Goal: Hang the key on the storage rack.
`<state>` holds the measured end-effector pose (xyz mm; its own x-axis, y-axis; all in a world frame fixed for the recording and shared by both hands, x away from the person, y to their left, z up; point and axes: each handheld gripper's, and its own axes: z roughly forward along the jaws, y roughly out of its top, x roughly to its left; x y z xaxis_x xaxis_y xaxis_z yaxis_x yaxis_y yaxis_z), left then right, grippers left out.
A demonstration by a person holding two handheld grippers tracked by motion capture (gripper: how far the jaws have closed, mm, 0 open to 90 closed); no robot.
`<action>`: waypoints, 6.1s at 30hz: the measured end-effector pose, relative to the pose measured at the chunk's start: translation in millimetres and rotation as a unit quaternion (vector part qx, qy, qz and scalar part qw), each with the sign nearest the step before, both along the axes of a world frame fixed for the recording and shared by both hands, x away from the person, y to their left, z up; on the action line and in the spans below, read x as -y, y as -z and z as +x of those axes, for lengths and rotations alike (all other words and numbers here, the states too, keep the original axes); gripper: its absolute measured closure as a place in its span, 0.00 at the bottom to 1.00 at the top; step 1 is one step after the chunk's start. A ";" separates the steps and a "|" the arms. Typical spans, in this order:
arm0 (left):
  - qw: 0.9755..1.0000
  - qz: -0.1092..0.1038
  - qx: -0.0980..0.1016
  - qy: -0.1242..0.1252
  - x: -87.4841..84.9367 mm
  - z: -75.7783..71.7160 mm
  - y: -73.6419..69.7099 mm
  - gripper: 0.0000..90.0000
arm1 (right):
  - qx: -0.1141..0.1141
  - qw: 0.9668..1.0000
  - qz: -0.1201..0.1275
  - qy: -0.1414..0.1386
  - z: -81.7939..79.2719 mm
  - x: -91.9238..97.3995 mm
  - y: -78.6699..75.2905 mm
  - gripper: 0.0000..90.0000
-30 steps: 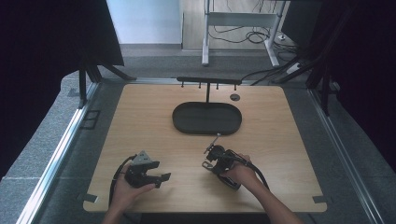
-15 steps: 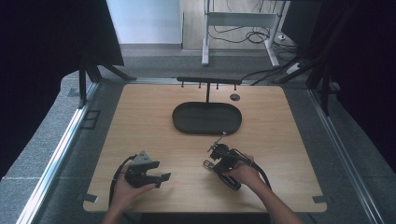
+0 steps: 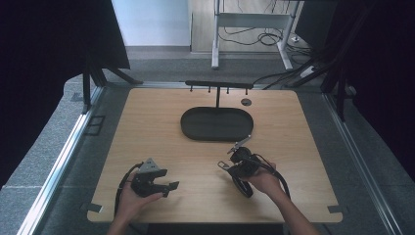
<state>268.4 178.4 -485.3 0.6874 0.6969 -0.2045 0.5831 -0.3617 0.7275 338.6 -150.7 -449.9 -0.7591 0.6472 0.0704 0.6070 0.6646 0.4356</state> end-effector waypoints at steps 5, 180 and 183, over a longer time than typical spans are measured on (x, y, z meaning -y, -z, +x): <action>1.000 0.002 0.001 0.002 1.0 -0.1 0.2 0.33 | 0.017 1.000 0.020 0.006 -2.1 7.1 -9.8 0.90; 1.000 0.001 -0.007 0.008 4.8 0.5 3.9 0.33 | 0.180 0.950 0.126 0.223 121.8 59.2 -87.0 0.90; 1.000 0.000 -0.007 0.008 4.4 0.5 3.9 0.33 | 0.185 0.947 0.130 0.228 125.0 58.4 -85.6 0.90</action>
